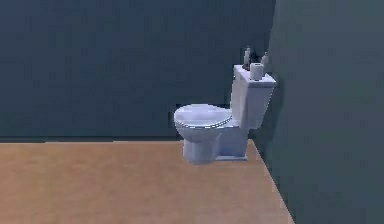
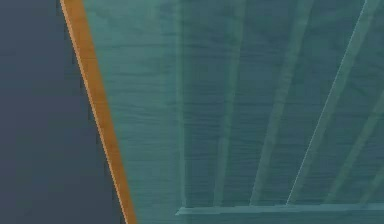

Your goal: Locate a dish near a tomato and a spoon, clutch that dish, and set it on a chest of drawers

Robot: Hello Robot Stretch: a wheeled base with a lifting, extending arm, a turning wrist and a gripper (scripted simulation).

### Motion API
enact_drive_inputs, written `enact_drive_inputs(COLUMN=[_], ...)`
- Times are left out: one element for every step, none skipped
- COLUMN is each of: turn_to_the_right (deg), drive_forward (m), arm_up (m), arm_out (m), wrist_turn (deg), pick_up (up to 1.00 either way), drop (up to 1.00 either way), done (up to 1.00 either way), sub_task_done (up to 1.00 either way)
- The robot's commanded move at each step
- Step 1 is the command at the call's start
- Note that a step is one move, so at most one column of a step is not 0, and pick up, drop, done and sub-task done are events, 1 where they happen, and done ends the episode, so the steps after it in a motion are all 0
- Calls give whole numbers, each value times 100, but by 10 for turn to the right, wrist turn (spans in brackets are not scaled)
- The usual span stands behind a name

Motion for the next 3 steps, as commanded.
enact_drive_inputs(turn_to_the_right=[30,0,-450], drive_forward=[0,35,0], arm_up=[0,0,0], arm_out=[0,0,0], wrist_turn=[0,0,0], pick_up=[0,0,0], drop=[0,0,0], done=[0,0,0], sub_task_done=[0,0,0])
